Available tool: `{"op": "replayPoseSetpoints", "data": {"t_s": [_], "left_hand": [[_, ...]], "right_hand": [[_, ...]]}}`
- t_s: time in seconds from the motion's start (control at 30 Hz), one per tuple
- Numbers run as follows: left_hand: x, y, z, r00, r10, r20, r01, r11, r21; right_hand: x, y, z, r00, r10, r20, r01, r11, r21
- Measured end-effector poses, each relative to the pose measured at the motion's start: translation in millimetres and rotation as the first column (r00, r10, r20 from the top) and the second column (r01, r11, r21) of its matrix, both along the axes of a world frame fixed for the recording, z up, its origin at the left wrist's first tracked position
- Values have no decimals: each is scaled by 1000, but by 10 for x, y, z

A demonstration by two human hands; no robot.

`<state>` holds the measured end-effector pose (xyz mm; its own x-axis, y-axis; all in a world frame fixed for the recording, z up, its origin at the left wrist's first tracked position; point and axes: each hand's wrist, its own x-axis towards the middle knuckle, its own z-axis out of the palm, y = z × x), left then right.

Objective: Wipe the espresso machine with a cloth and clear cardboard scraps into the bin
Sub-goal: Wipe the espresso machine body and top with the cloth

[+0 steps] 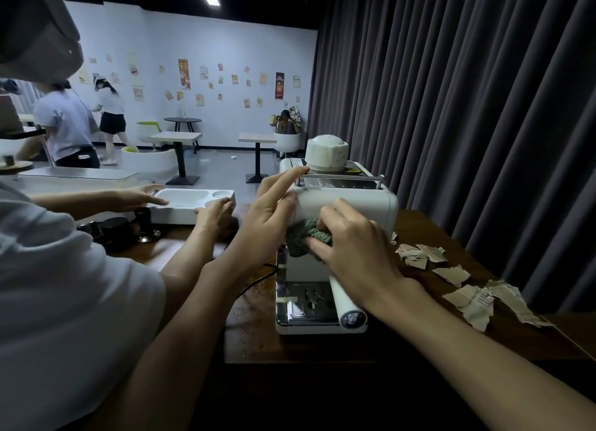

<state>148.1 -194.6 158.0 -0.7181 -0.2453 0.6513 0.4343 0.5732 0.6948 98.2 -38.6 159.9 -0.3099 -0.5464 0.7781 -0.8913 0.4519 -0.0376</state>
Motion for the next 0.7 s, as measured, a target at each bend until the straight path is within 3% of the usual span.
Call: {"op": "replayPoseSetpoints", "data": {"t_s": [0.3, 0.47, 0.7], "left_hand": [[-6, -20, 13, 997, 72, -20, -74, 995, -74], [-40, -33, -9, 1000, 19, -9, -19, 1000, 0], [-54, -47, -27, 1000, 18, 5, -18, 1000, 9]], "right_hand": [[-267, 381, -143, 997, -8, 83, 19, 990, -140], [-354, 598, -220, 993, -32, 111, 60, 963, -262], [-223, 332, -191, 995, -94, -41, 79, 959, -272]]}}
